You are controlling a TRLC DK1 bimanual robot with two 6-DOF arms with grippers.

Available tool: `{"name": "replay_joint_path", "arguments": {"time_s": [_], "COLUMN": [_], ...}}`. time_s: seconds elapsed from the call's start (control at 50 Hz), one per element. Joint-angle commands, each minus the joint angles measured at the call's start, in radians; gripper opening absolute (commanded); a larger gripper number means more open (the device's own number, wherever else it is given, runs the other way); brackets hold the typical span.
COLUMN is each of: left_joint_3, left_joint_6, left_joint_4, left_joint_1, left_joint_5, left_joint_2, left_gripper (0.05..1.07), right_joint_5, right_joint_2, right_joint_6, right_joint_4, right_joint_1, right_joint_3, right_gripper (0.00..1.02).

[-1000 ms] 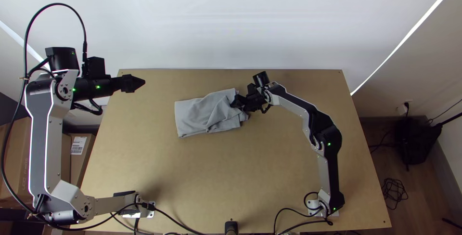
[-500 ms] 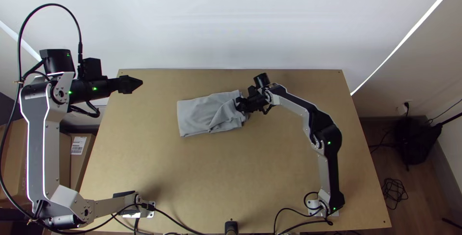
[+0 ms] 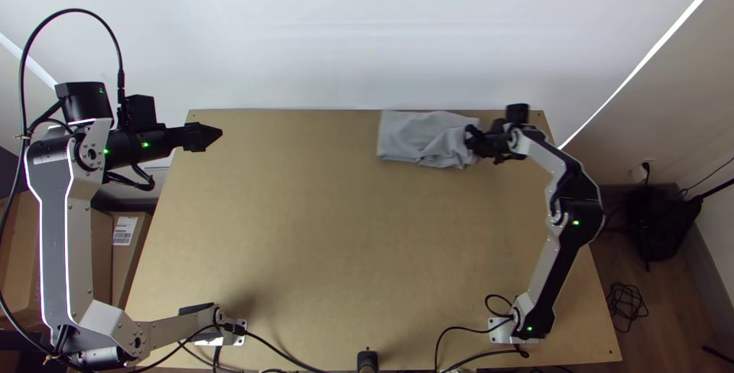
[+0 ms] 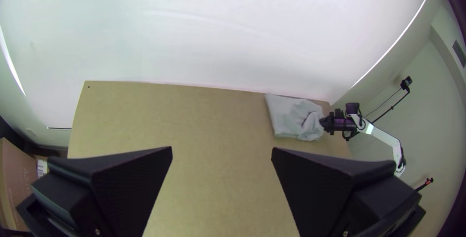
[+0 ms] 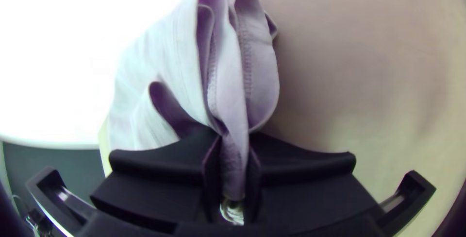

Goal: Fold the t-shirt

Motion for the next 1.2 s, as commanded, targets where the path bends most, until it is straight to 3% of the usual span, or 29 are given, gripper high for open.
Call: {"name": "replay_joint_path", "arguments": {"time_s": [0.0, 0.16, 0.26, 0.28, 0.32, 0.38, 0.4, 0.58, 0.84, 0.9, 0.96, 1.18], "left_joint_3": [-0.007, -0.004, -0.007, -0.009, -0.012, -0.016, -0.019, -0.039, -0.105, -0.111, -0.113, -0.116], "left_joint_6": [0.015, 0.015, 0.017, 0.017, 0.017, 0.018, 0.018, 0.025, 0.052, 0.055, 0.063, 0.078], "left_joint_4": [-0.01, -0.009, -0.009, -0.009, -0.009, -0.009, -0.009, -0.007, -0.001, -0.001, -0.001, -0.001], "left_joint_1": [0.008, 0.008, 0.008, 0.008, 0.008, 0.007, 0.007, 0.007, 0.016, 0.016, 0.022, 0.044], "left_joint_5": [0.013, 0.016, 0.019, 0.019, 0.021, 0.024, 0.024, 0.025, 0.025, 0.025, 0.025, 0.025], "left_joint_2": [-0.023, -0.029, -0.035, -0.036, -0.038, -0.041, -0.043, -0.064, -0.115, -0.122, -0.128, -0.135], "left_gripper": [1.03, 1.03, 1.03, 1.03, 1.03, 1.03, 1.03, 1.03, 1.03, 1.03, 1.03, 1.03], "right_joint_5": [0.044, 0.117, 0.125, 0.125, 0.125, 0.127, 0.128, 0.234, 0.234, 0.211, 0.15, 0.059], "right_joint_2": [-0.078, -0.167, -0.216, -0.224, -0.241, -0.273, -0.282, -0.388, -0.42, -0.388, -0.357, -0.238], "right_joint_6": [0.037, 0.037, 0.011, 0.003, -0.025, -0.054, -0.063, -0.14, -0.121, -0.098, -0.072, -0.012], "right_joint_4": [0.017, 0.04, 0.044, 0.044, 0.044, 0.044, 0.044, 0.049, -0.003, -0.088, -0.144, -0.181], "right_joint_1": [-0.103, -0.241, -0.309, -0.32, -0.332, -0.352, -0.356, -0.415, -0.398, -0.384, -0.375, -0.341], "right_joint_3": [-0.054, -0.145, -0.211, -0.222, -0.245, -0.271, -0.277, -0.301, -0.226, -0.171, -0.128, -0.022], "right_gripper": [0.02, 0.02, 0.03, 0.07, 0.31, 0.89, 0.98, 0.99, 0.99, 0.99, 0.99, 0.99]}}
